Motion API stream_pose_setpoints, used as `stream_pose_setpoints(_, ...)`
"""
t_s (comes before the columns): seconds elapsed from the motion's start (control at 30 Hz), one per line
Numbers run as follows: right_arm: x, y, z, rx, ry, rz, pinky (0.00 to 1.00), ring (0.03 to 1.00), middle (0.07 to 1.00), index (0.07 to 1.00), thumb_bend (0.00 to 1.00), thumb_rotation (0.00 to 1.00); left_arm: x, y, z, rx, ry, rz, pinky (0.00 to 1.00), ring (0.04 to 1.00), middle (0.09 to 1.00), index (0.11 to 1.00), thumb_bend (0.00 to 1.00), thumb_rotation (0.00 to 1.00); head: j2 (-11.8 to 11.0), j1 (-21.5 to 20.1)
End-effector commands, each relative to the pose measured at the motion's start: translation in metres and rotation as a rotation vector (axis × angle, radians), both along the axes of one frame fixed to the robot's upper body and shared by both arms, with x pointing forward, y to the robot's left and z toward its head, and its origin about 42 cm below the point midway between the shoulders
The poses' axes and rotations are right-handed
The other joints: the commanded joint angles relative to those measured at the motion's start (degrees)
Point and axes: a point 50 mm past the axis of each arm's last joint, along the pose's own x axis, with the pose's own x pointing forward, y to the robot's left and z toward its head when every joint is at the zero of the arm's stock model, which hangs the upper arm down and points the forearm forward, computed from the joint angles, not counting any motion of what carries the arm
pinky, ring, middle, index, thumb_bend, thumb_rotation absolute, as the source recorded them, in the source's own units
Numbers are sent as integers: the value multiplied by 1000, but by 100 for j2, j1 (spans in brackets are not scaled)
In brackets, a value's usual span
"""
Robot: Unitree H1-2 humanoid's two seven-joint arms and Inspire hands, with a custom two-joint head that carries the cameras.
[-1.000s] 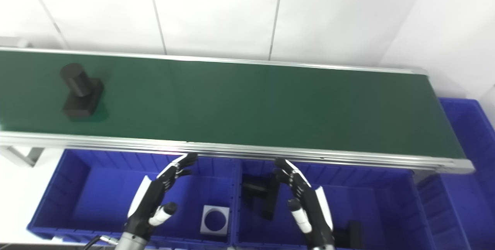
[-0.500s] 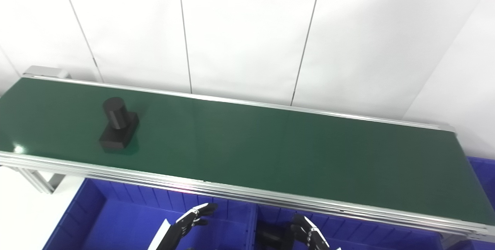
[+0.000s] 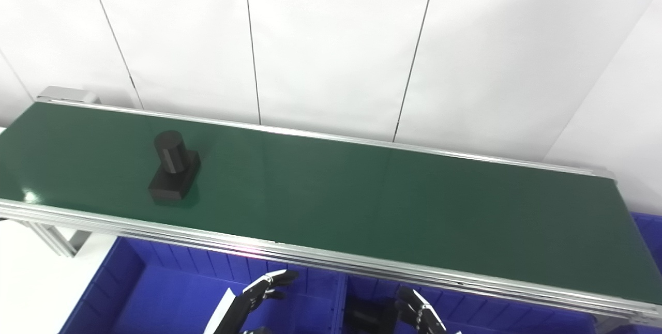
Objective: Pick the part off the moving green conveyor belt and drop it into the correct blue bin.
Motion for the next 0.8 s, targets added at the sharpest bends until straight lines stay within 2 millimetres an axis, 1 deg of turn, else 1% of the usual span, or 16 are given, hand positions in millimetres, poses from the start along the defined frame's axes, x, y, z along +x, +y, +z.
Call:
stream_pose_setpoints(0.0, 6, -2, 7, 11, -38, 2, 807, 831, 857, 855, 858, 1000, 6, 0, 6, -4, -51, -7, 717, 814, 824, 786, 995, 1000, -2, -3)
stream_pose_setpoints(0.13, 7, -3, 4, 16, -27, 6, 812, 833, 858, 854, 858, 1000, 7, 0, 3, 2, -45, -8, 707, 809, 822, 782, 989, 1000, -175, 53)
stream_pose_setpoints(0.27, 8, -3, 2, 19, -18, 11, 805, 831, 857, 856, 852, 1000, 8, -1, 0, 4, -38, -6, 701, 804, 818, 779, 990, 1000, -241, 69)
stream_pose_setpoints(0.4, 9, -3, 1, 20, -14, 13, 802, 827, 852, 853, 846, 1000, 9, -1, 0, 6, -42, 0, 683, 794, 809, 769, 997, 1000, -238, 62)
stream_pose_setpoints(0.53, 10, -3, 1, 27, -16, 14, 800, 826, 849, 851, 835, 988, 8, -2, 1, 1, -41, -1, 688, 797, 809, 768, 1000, 1000, -219, 35)
stream_pose_setpoints(0.77, 10, -3, 3, 25, -22, 10, 787, 817, 845, 847, 855, 990, 8, -1, 1, 11, -49, 0, 692, 801, 811, 770, 998, 1000, -189, 0)
